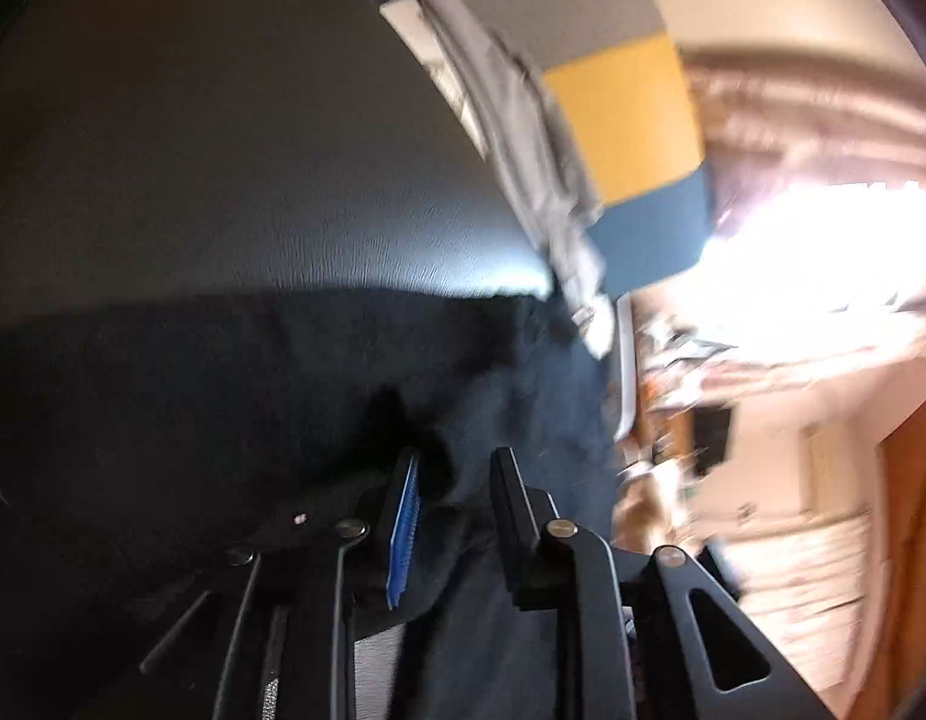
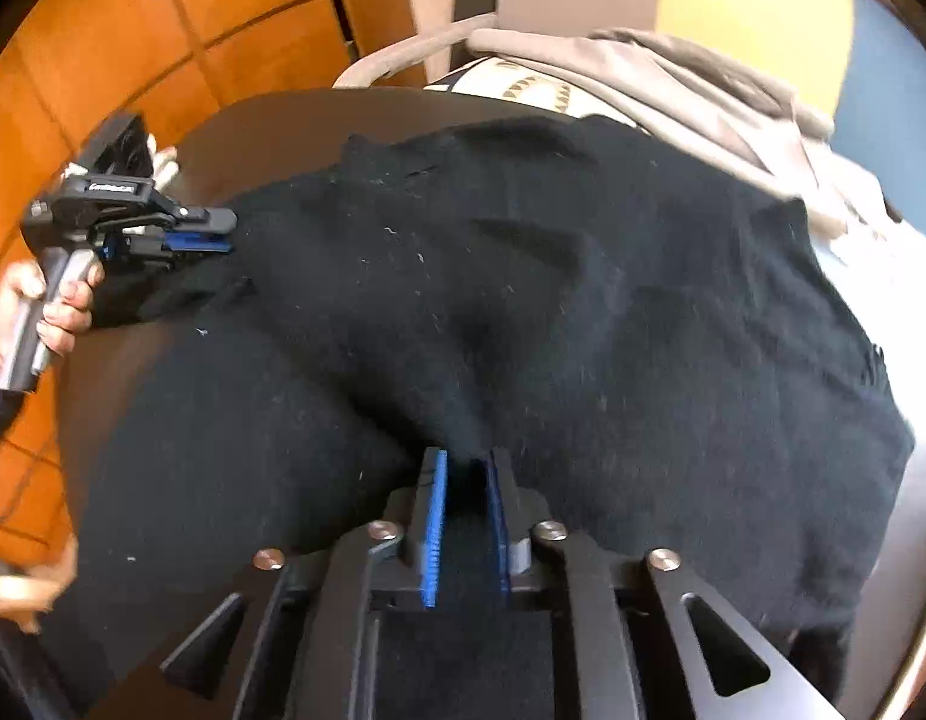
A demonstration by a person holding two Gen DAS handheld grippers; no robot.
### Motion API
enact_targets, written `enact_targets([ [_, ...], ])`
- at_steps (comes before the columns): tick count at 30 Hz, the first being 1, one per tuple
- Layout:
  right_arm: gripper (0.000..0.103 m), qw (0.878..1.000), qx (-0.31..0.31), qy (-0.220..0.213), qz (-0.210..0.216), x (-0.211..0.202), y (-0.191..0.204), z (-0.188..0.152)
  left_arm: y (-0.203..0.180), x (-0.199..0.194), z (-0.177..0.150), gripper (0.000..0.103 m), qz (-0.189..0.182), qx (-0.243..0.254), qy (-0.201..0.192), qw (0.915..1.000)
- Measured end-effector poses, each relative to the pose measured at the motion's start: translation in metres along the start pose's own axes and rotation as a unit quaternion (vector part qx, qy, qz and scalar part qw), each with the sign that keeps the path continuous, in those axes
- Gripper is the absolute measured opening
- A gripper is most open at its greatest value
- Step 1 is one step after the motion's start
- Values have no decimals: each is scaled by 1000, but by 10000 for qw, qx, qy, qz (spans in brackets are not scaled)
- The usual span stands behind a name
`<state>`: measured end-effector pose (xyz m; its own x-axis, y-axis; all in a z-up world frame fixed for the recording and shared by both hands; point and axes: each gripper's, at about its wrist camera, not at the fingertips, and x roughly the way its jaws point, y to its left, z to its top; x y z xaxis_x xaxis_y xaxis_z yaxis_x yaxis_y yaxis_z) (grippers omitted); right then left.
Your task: Fold clothes
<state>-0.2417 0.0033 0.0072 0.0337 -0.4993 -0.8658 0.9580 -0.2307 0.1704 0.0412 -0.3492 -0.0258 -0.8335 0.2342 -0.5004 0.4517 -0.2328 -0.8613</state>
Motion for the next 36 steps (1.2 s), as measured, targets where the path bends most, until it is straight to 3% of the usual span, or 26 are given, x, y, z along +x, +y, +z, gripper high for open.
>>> enact_targets([
  [2, 51, 9995, 260, -113, 157, -8, -8, -6, 8, -3, 9, 25, -122, -205, 14, 9997],
  [5, 52, 9980, 535, -284, 204, -20, -14, -14, 14, 8, 21, 26, -93, -375, 200, 9991],
  [9, 53, 9959, 792, -396, 170, -24, -21, -15, 13, 46, 23, 28, -217, -591, 836, 9945],
  [12, 55, 9953, 888, -381, 101, -16, -26, -14, 5, 50, 27, 26, -315, -629, 711, 9950],
  [14, 55, 9955, 880, -360, 45, -12, -25, -13, -10, 39, 26, 20, -170, -205, 264, 9993],
  [16, 55, 9958, 857, -331, -13, -8, -25, -13, -34, 13, 18, 18, 92, 700, -576, 9958],
  [23, 55, 9945, 965, -406, 101, -7, -30, -17, -36, -11, -1, 20, 850, 1084, -1018, 9852],
  [25, 55, 9933, 1056, -437, 163, -8, -32, -17, -29, -10, -1, 23, 795, 860, -979, 9883],
  [28, 55, 9872, 1394, -667, 396, -23, -42, -20, -57, 9, -16, 26, 839, 1376, -714, 9843],
  [32, 55, 9714, 2013, -1256, 114, -62, -80, -33, -103, 45, -39, 26, 1021, 2266, -314, 9681],
  [36, 55, 9413, 2926, -1657, -298, -90, -143, -56, -132, 93, -61, 26, 1156, 2814, 92, 9526],
])
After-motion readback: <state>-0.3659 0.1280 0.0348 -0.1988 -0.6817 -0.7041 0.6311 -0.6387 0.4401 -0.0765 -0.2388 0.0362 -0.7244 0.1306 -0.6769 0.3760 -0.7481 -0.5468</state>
